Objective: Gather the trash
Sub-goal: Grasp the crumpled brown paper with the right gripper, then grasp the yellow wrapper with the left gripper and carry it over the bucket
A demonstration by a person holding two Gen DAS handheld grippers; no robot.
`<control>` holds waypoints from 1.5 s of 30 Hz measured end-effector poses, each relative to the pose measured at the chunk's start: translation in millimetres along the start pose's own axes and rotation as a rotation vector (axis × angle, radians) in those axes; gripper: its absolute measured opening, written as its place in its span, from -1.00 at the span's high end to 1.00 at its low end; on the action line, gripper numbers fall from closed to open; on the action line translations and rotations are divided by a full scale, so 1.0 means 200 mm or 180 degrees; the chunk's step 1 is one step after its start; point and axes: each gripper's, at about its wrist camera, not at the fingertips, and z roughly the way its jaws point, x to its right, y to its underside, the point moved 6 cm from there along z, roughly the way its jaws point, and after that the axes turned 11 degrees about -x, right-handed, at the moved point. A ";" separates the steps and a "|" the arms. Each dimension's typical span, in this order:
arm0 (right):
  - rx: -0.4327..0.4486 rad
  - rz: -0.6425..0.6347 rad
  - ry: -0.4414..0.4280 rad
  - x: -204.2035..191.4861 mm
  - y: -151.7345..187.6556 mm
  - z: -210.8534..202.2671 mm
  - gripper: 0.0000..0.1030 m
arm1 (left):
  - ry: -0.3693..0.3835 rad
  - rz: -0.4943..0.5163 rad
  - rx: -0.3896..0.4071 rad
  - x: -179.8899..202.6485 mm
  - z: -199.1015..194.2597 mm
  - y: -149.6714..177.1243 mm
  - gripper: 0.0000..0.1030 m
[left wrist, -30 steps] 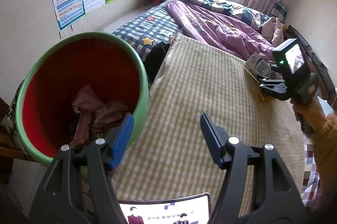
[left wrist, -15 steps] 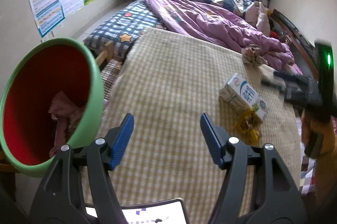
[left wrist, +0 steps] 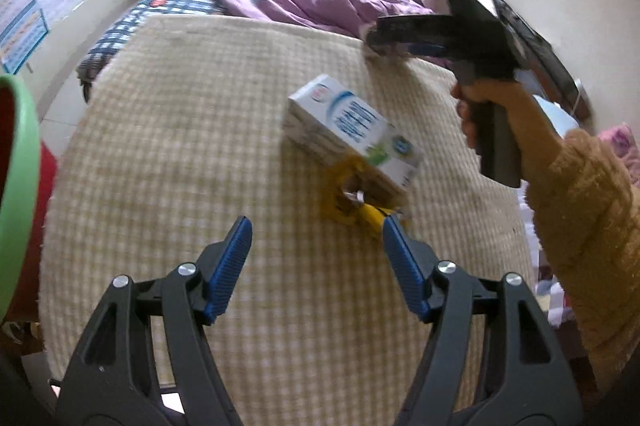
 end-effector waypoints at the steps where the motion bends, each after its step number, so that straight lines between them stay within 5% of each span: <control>1: 0.0015 0.0030 -0.0045 0.01 0.01 0.00 0.18 | 0.0004 0.0032 -0.0012 0.02 0.01 0.00 -0.26; 12: 0.0070 0.0336 -0.0663 0.03 0.50 -0.23 0.27 | 0.0085 0.0073 -0.0052 0.06 0.10 -0.08 -0.26; 16: 0.0077 0.0436 -0.0674 0.01 0.67 -0.29 0.27 | 0.0188 0.0044 -0.0134 0.09 0.17 -0.10 -0.25; 19: 0.0094 0.0503 -0.0700 -0.01 0.76 -0.34 0.27 | 0.0189 0.0121 -0.0223 0.13 0.23 -0.10 0.20; 20: 0.0100 0.0517 -0.0698 -0.02 0.77 -0.35 0.27 | 0.0204 0.0137 -0.0277 0.14 0.25 -0.09 0.40; 24: 0.0143 0.0491 -0.0664 -0.05 0.80 -0.39 0.27 | 0.0208 0.0136 -0.0225 0.13 0.22 -0.06 0.53; 25: 0.0155 0.0474 -0.0650 -0.05 0.80 -0.39 0.27 | 0.0199 0.0137 -0.0200 0.13 0.21 -0.05 0.73; 45: 0.0270 0.0282 -0.0617 -0.23 0.78 -0.44 0.26 | -0.0417 -0.0304 0.0637 -0.32 -0.33 0.02 0.74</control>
